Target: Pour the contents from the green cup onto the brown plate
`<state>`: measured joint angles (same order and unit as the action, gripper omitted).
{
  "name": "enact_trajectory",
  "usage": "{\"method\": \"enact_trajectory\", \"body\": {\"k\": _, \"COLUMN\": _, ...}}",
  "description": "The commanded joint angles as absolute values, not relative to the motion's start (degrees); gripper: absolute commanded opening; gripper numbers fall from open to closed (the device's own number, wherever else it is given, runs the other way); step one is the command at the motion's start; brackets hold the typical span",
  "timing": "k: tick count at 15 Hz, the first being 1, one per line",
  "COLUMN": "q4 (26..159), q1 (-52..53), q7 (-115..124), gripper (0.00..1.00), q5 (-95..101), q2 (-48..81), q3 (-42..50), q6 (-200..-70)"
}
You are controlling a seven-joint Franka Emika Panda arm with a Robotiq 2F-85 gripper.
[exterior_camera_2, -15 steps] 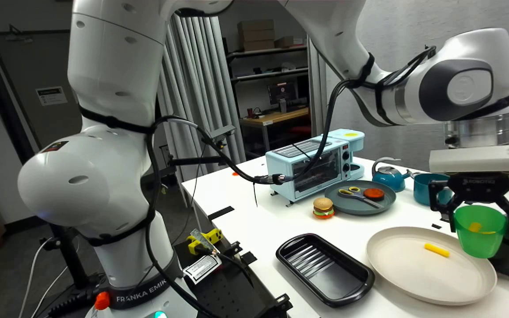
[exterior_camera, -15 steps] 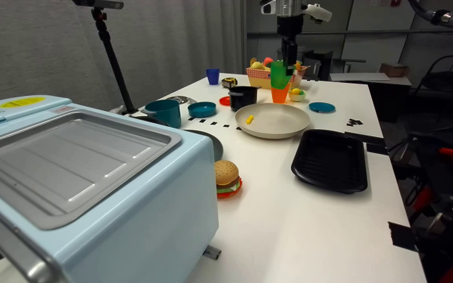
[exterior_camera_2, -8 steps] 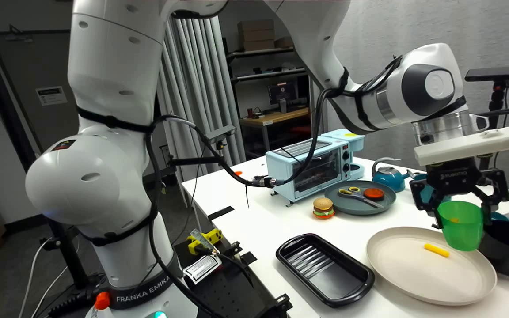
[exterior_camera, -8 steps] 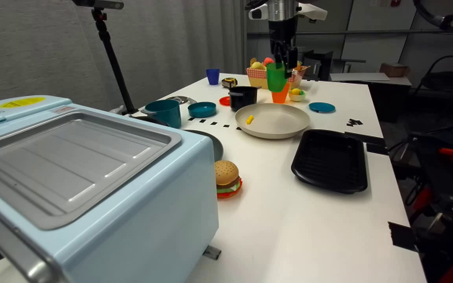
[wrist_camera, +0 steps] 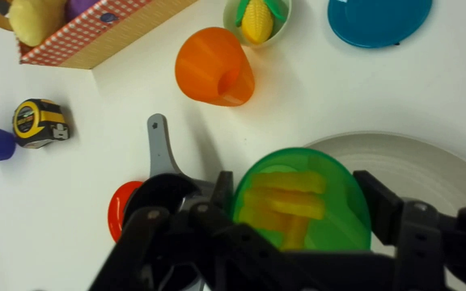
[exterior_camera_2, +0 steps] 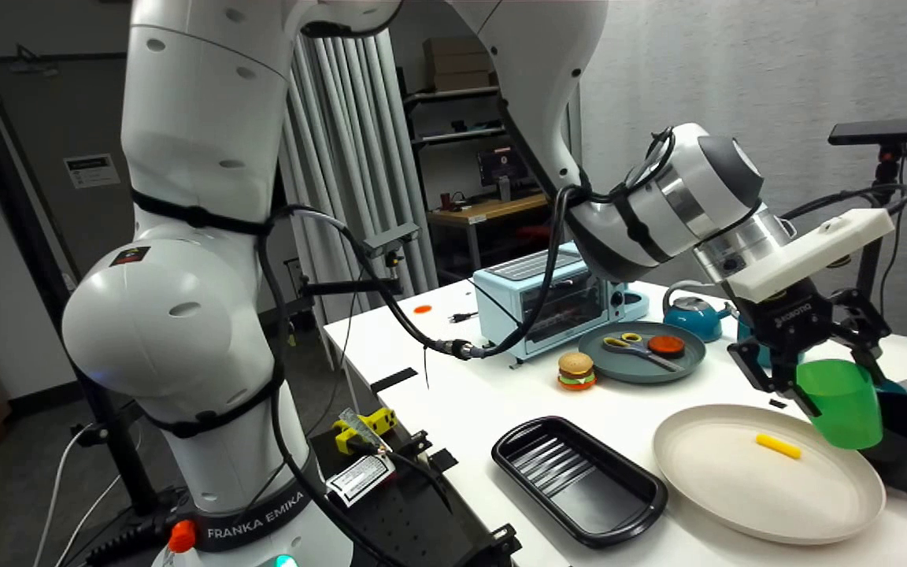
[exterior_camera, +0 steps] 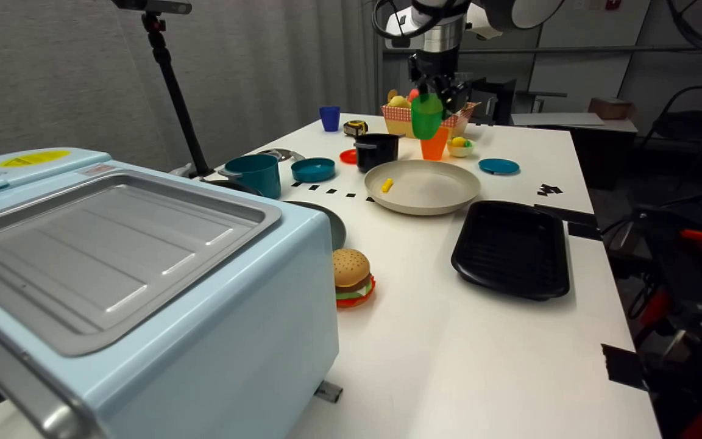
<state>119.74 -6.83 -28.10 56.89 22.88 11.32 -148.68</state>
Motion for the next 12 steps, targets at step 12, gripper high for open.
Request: {"method": "enact_trajectory", "body": {"k": 12, "q4": 122.14, "q1": -2.84, "q7": 10.89, "gripper": 0.50, "q5": 119.28, "q2": 20.63, "q3": 10.22, "q6": -135.59}}
